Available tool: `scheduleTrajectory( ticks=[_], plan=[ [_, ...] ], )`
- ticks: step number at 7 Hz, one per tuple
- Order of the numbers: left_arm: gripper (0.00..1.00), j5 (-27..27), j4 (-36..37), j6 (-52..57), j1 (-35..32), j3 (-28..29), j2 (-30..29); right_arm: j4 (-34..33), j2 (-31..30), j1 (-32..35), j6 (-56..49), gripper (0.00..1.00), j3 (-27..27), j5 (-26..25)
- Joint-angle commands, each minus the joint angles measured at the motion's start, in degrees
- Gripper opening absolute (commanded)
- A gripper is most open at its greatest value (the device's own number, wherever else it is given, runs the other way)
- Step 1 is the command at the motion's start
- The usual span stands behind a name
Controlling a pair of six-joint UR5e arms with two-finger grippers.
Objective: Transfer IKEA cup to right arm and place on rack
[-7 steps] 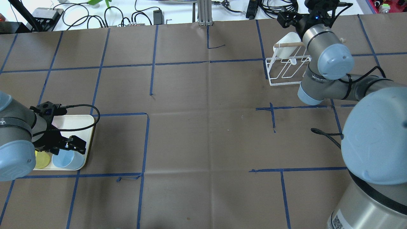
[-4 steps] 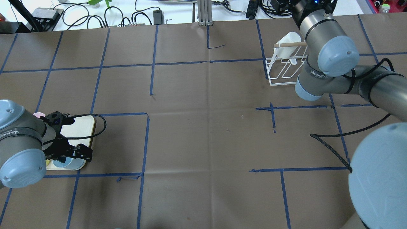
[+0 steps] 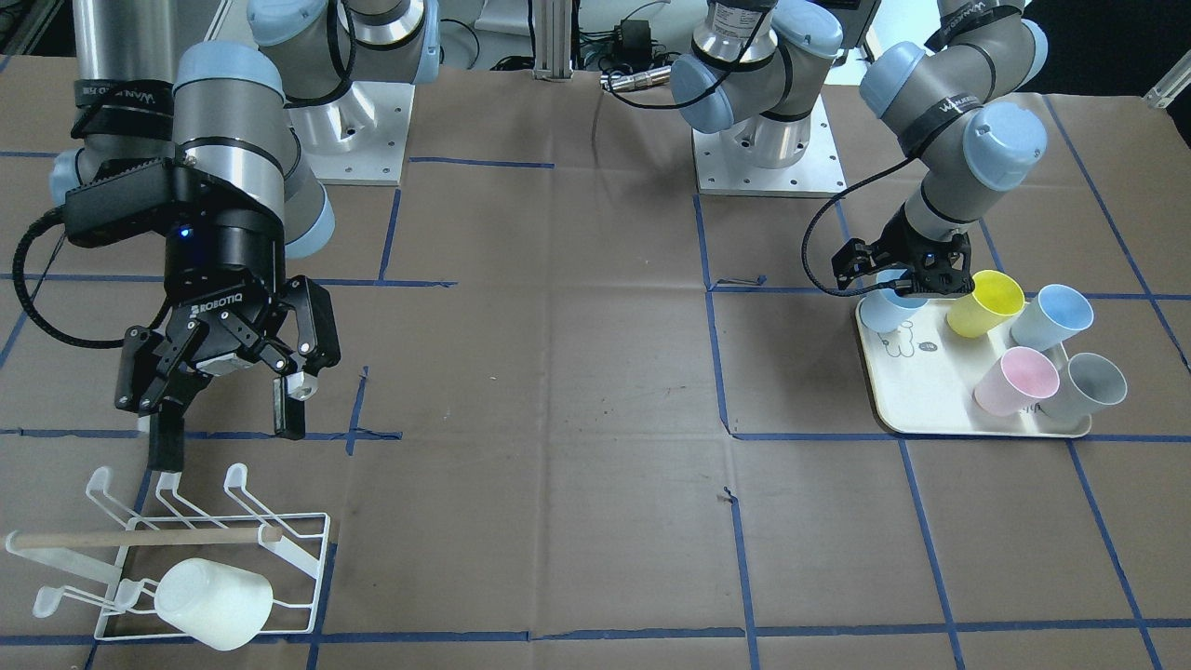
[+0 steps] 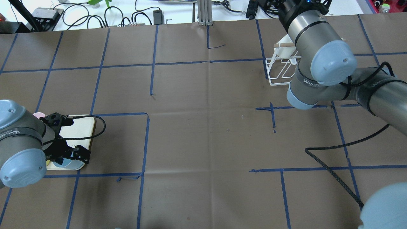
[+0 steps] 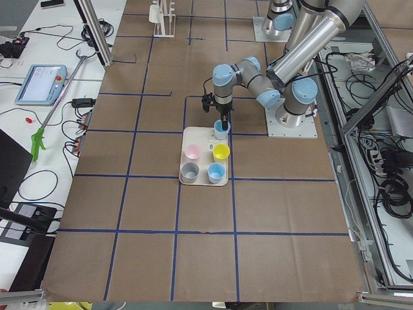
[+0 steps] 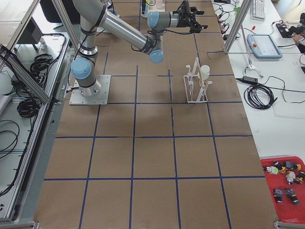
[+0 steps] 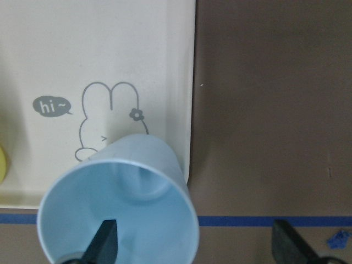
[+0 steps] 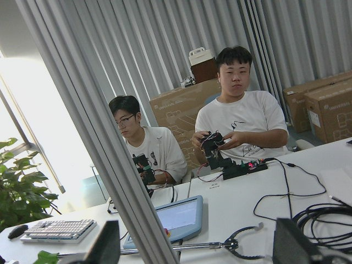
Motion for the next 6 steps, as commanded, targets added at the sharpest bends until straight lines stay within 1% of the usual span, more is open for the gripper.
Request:
scheduleTrajectory(
  ticks=[1, 2, 3, 4, 5, 6],
  plan=[
    [0.29, 2.1, 1.3, 0.2, 0.1, 0.2, -0.7, 0.9, -2.6, 1.4, 19.3, 1.0, 3.4, 2.5],
    [0.0, 2.1, 1.2, 0.2, 0.1, 0.3, -0.7, 0.9, -2.5, 2.8, 26.4, 1.0, 3.8, 6.7],
    [0.0, 1.9, 1.4, 0.5, 0.1, 0.6, -0.4, 1.9, -2.6, 3.2, 35.9, 1.0, 3.6, 7.1],
    [0.0, 2.1, 0.9, 0.4, 0.1, 2.1, 0.1, 2.0, -2.5, 4.1, 44.8, 1.0, 3.7, 9.5],
    [0.0, 2.0, -3.5, 0.2, 0.0, 5.9, 0.7, 2.1, -2.3, 4.6, 52.8, 1.0, 3.7, 13.0],
    [0.0, 1.6, -10.2, -0.2, -0.5, 11.0, 0.9, 2.1, -2.3, 4.6, 58.1, 1.0, 3.8, 13.3]
  ],
)
